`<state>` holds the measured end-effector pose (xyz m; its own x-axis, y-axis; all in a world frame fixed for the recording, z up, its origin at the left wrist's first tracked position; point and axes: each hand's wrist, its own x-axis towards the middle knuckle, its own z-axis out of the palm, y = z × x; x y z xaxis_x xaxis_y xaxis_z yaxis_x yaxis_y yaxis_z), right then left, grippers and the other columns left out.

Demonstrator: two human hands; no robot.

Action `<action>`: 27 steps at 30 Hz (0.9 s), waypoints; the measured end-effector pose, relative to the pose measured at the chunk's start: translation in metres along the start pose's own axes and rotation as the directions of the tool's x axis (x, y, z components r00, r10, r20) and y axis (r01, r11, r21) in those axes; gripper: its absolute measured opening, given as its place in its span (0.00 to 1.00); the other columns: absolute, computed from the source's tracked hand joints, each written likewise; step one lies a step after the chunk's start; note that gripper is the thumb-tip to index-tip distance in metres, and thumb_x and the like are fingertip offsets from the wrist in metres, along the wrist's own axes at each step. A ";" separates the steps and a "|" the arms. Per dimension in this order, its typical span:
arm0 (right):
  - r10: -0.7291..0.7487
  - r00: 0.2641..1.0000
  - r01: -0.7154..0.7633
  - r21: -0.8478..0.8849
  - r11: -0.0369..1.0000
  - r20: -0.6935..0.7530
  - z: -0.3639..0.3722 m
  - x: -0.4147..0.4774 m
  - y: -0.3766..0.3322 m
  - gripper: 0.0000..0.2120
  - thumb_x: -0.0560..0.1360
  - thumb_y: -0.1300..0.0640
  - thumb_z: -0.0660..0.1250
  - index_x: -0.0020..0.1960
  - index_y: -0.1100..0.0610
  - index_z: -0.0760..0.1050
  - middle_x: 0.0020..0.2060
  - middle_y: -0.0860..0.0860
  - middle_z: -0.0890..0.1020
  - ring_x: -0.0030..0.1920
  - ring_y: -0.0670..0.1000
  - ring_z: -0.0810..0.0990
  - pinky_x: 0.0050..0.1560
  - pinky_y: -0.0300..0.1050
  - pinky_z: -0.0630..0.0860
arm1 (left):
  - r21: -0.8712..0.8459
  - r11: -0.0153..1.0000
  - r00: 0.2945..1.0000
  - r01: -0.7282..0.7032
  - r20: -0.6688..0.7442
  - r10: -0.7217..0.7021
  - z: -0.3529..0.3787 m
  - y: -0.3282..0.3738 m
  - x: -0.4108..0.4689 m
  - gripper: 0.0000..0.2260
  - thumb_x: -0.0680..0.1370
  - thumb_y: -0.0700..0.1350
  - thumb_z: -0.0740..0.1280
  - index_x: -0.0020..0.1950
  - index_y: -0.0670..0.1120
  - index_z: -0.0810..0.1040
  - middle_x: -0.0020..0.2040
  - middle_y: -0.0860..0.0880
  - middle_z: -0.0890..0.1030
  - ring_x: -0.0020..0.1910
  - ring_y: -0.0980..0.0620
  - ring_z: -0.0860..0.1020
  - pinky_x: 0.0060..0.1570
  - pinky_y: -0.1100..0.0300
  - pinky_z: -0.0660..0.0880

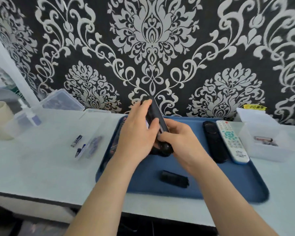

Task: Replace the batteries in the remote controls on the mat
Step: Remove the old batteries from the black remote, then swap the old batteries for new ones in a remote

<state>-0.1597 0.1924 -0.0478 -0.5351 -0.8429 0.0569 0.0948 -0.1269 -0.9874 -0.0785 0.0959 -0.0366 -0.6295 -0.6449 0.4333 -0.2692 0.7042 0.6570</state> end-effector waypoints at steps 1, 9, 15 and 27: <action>0.000 1.000 0.000 -0.013 1.000 0.001 -0.009 -0.004 -0.003 0.17 0.73 0.75 0.58 0.55 0.64 0.79 0.39 0.62 0.80 0.38 0.52 0.76 0.38 0.42 0.75 | -0.077 0.997 1.000 0.006 0.013 -0.005 0.008 0.003 0.002 0.23 0.78 0.45 0.65 0.73 0.52 0.66 0.72 0.53 0.67 0.70 0.53 0.68 0.67 0.58 0.67; -0.213 0.929 0.094 -0.365 0.926 -0.303 -0.077 -0.030 -0.024 0.14 0.75 0.67 0.66 0.54 0.50 0.79 0.39 0.56 0.82 0.36 0.46 0.76 0.37 0.37 0.73 | -0.336 0.942 0.999 -0.024 0.015 0.031 0.066 0.063 0.005 0.11 0.74 0.42 0.69 0.54 0.54 0.75 0.48 0.57 0.78 0.42 0.61 0.77 0.47 0.64 0.74; -0.444 0.699 -0.047 -0.655 0.754 -0.561 -0.147 -0.054 -0.038 0.11 0.77 0.58 0.62 0.36 0.51 0.69 0.25 0.42 0.74 0.29 0.44 0.71 0.30 0.35 0.65 | -0.145 0.955 0.922 -0.260 0.257 0.290 0.114 0.109 -0.016 0.08 0.76 0.41 0.65 0.51 0.51 0.81 0.48 0.54 0.81 0.48 0.55 0.76 0.49 0.59 0.74; -0.130 0.605 -0.274 -0.359 0.892 -0.786 -0.233 -0.082 -0.029 0.07 0.75 0.61 0.61 0.42 0.64 0.72 0.30 0.53 0.72 0.32 0.55 0.69 0.34 0.46 0.65 | 0.174 0.864 0.730 -0.473 0.626 0.274 0.183 0.165 0.039 0.12 0.76 0.38 0.64 0.53 0.51 0.84 0.53 0.51 0.83 0.53 0.50 0.79 0.54 0.56 0.76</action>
<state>-0.3143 0.3871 -0.0586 -0.9955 -0.0827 0.0465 -0.0697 0.3057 -0.9496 -0.2806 0.2411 -0.0239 -0.9897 -0.0922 0.1098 -0.0616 0.9649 0.2552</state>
